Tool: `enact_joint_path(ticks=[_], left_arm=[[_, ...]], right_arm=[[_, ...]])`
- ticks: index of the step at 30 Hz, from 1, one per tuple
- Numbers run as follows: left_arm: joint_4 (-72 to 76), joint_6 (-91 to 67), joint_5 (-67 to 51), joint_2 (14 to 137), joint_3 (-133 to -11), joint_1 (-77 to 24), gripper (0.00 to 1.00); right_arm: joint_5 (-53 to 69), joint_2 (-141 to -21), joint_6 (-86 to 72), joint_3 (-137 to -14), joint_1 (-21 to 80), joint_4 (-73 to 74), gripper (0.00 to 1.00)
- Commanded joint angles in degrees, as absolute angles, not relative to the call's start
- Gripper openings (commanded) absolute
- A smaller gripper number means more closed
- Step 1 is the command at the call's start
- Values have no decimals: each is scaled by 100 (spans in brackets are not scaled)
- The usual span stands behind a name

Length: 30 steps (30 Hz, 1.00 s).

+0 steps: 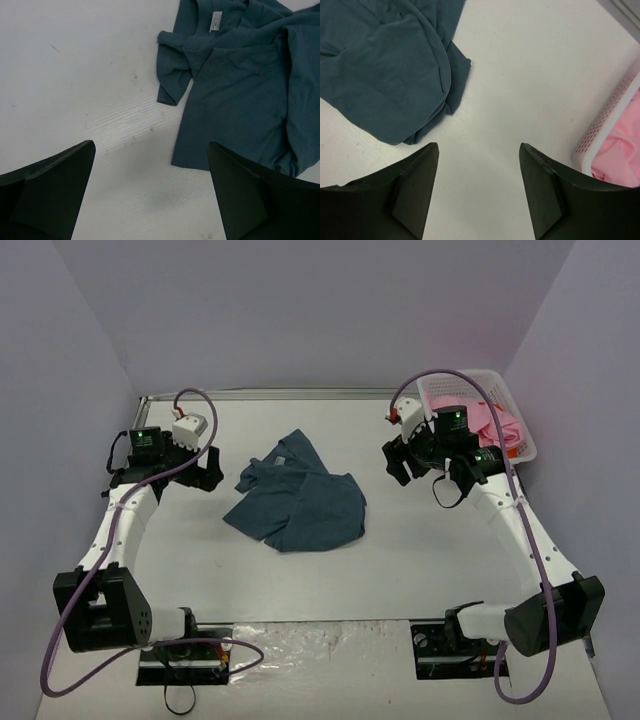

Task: Fold and stack the t-shirts
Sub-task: Move the tshirt to the center of the board, then flatten out the tshirt

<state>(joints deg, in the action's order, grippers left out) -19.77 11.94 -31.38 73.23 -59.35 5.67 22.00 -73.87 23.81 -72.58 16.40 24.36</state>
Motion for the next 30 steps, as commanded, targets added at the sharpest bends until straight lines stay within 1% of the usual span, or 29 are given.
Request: enact_joint_path(ticks=[1, 3, 4, 10, 11, 14, 18, 21, 22, 24, 30], left_arm=[[-2416, 1582, -3568, 7760, -6354, 282, 94], [-2548, 1687, -3560, 7997, -6521, 115, 94], [-2636, 1818, -3586, 8242, -6617, -147, 95], [-2935, 1916, -3621, 9139, -7329, -641, 100], [-2936, 1916, -3578, 9245, -7461, -685, 94], [-2927, 1881, -3507, 9649, -7585, -800, 87], [-2699, 1785, -3296, 10167, -7655, -949, 86], [-2742, 1767, -3235, 10467, -7778, -1072, 85], [-2768, 1767, -3208, 10520, -7796, -1107, 79], [-2839, 1802, -3156, 10617, -7779, -1177, 75], [-2751, 1881, -2980, 10766, -7646, -1257, 76]], right_arm=[[2365, -7435, 2382, -6961, 1521, 2496, 61], [2268, -7514, 2382, -6891, 1503, 2487, 61], [2250, -7584, 2382, -6830, 1486, 2496, 61], [2477, -7787, 2435, -6776, 1407, 2487, 60], [2513, -7805, 2435, -6776, 1371, 2487, 60], [2549, -7884, 2435, -6776, 1345, 2487, 60], [2645, -8050, 2417, -6724, 1336, 2461, 59], [2707, -8217, 2435, -6706, 1345, 2461, 56], [2716, -8261, 2426, -6715, 1345, 2452, 56], [2742, -8349, 2434, -6715, 1354, 2452, 55], [2752, -8604, 2487, -6724, 1441, 2443, 54]])
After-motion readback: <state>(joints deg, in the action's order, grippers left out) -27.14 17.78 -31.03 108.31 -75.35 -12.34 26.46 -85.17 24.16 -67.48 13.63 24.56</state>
